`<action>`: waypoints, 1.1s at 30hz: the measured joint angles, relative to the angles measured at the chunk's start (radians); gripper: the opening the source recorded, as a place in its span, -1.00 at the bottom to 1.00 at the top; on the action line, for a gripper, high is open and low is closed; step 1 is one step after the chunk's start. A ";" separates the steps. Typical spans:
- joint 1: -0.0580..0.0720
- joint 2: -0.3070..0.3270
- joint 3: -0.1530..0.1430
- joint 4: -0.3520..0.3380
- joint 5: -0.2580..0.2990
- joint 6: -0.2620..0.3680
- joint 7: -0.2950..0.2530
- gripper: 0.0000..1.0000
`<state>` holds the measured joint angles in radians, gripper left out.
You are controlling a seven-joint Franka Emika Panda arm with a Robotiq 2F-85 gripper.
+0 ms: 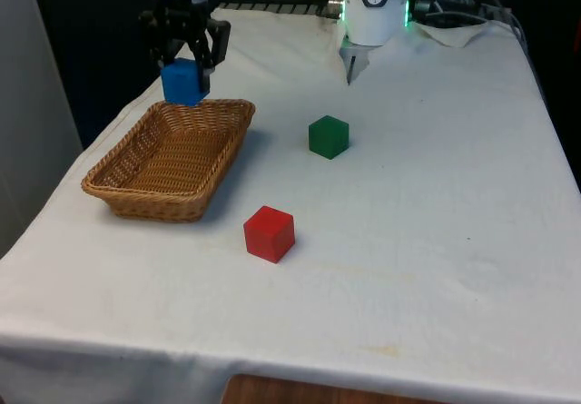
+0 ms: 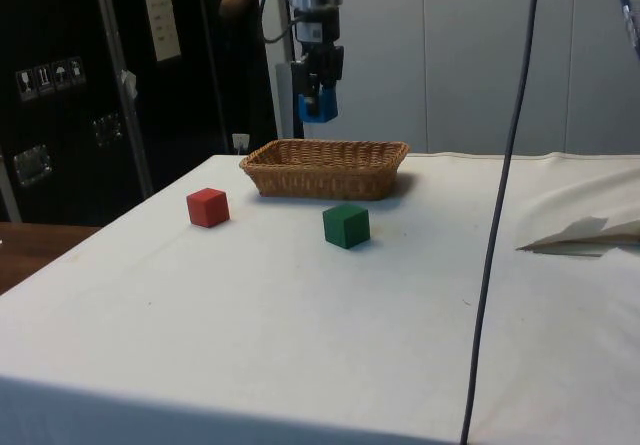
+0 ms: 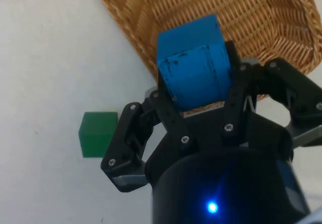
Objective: Pick up the blue cube and place it into the basket.
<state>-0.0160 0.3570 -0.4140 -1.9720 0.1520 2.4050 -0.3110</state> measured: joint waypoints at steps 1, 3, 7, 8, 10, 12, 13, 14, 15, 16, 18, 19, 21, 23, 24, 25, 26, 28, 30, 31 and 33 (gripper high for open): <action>0.000 0.000 0.000 0.000 0.000 0.000 0.000 -0.99; -0.002 0.018 -0.005 0.003 0.004 0.015 -0.004 -0.99; -0.005 0.035 -0.007 0.004 0.007 0.031 -0.007 -0.99; -0.005 0.041 -0.008 0.004 0.009 0.037 -0.008 -0.99; -0.006 0.053 -0.011 0.004 0.014 0.052 -0.010 -0.99; -0.006 0.071 -0.013 0.005 0.022 0.074 -0.014 -0.99; -0.007 0.077 -0.014 0.005 0.024 0.081 -0.014 -0.99; -0.007 0.083 -0.014 0.005 0.027 0.089 -0.015 -0.99; -0.007 0.089 -0.014 0.005 0.030 0.095 -0.016 -0.99; -0.008 0.095 -0.014 0.006 0.034 0.102 -0.018 -0.99; -0.008 0.101 -0.014 0.006 0.040 0.110 -0.021 -0.99; -0.008 0.114 -0.014 0.009 0.050 0.122 -0.027 -0.99; -0.008 0.126 -0.014 0.012 0.059 0.134 -0.031 -0.99; -0.009 0.138 -0.014 0.017 0.064 0.144 -0.032 -0.99; -0.009 0.144 -0.014 0.019 0.066 0.148 -0.032 -0.99; -0.009 0.149 -0.014 0.022 0.068 0.151 -0.032 -0.99; -0.009 0.149 -0.014 0.022 0.068 0.151 -0.032 -0.99; -0.011 0.163 -0.017 0.030 0.078 0.160 -0.038 -0.99; -0.013 0.172 -0.018 0.035 0.088 0.163 -0.046 -0.99; -0.014 0.177 -0.018 0.036 0.094 0.165 -0.051 -0.99; -0.015 0.186 -0.019 0.039 0.105 0.170 -0.060 -0.99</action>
<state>-0.0310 0.5430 -0.4330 -1.9330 0.2570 2.5750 -0.3710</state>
